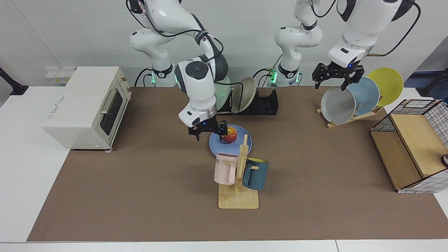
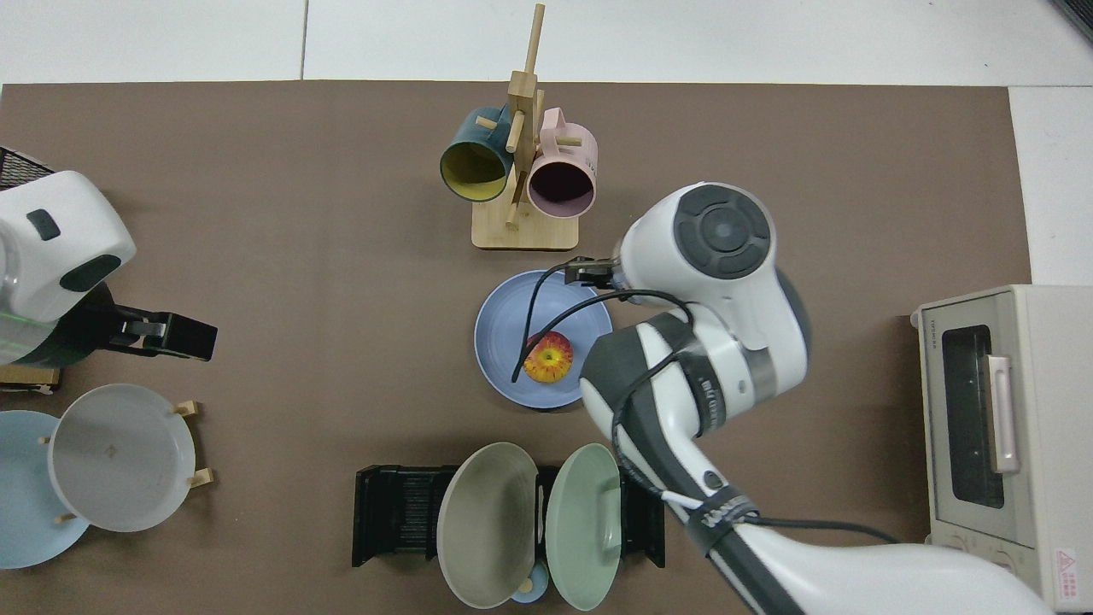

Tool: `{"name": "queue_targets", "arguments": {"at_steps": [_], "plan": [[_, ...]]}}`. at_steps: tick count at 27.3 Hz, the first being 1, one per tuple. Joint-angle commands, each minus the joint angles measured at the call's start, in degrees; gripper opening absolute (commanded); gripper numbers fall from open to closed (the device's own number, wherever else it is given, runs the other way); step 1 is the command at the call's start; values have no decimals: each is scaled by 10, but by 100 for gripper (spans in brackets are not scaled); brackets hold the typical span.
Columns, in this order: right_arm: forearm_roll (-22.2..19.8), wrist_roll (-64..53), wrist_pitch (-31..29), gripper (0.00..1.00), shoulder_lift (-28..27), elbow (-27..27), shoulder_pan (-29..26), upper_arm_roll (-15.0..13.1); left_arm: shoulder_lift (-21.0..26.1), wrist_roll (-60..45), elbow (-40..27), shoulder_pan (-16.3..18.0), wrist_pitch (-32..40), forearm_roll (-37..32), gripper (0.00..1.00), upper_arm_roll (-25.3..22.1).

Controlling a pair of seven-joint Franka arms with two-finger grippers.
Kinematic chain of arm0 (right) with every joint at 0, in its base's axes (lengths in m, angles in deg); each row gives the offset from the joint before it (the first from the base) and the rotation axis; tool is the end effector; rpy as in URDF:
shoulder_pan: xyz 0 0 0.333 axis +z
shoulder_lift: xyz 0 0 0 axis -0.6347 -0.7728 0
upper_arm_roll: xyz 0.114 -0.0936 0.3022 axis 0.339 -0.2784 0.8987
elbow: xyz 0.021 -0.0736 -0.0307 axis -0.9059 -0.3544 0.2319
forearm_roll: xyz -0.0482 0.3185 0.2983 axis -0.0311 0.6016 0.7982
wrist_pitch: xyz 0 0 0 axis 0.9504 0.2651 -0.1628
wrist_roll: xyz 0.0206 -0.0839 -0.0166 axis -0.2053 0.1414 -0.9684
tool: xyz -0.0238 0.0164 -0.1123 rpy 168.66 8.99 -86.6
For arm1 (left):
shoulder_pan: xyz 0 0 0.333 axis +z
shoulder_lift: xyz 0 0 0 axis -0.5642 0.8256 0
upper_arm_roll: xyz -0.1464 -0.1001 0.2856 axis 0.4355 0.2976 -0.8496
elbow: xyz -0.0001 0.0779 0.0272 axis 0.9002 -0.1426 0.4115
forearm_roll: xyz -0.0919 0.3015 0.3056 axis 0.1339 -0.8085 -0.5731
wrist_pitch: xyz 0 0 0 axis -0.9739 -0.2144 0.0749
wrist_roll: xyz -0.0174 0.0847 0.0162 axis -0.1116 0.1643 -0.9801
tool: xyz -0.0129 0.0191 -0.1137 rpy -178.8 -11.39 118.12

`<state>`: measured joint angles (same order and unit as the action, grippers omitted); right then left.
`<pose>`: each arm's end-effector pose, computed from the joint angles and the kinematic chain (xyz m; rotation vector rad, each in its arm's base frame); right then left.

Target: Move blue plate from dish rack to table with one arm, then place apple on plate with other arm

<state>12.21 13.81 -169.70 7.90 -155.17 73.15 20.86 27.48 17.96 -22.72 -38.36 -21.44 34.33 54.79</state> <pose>0.6464 0.2878 0.4115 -3.0673 0.0888 -0.1624 0.5645 -0.0738 0.6308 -3.1037 0.2504 0.0974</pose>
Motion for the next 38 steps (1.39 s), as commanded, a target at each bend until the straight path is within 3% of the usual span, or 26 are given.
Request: {"name": "queue_targets", "arguments": {"at_steps": [1, 13, 21, 30, 38], "plan": [[-10, -121, 11, 100, 27, -8, -63, 6, 0, 1, 8, 1, 9, -6, 100, -1], [-15, -339, 34, 100, 61, -8, -177, 7, 0, 1, 8, 1, 9, -6, 100, -1], [-35, -355, 93, 100, 109, -5, -194, 1, 0, 1, 8, 1, 8, -6, 100, -1], [-35, -354, 227, 100, 118, 82, -213, 0, 0, 1, 8, 1, 9, -6, 100, -1], [-38, -314, 214, 100, 142, 53, -214, 2, 0, 1, 8, 1, 9, -6, 100, -1]]}}
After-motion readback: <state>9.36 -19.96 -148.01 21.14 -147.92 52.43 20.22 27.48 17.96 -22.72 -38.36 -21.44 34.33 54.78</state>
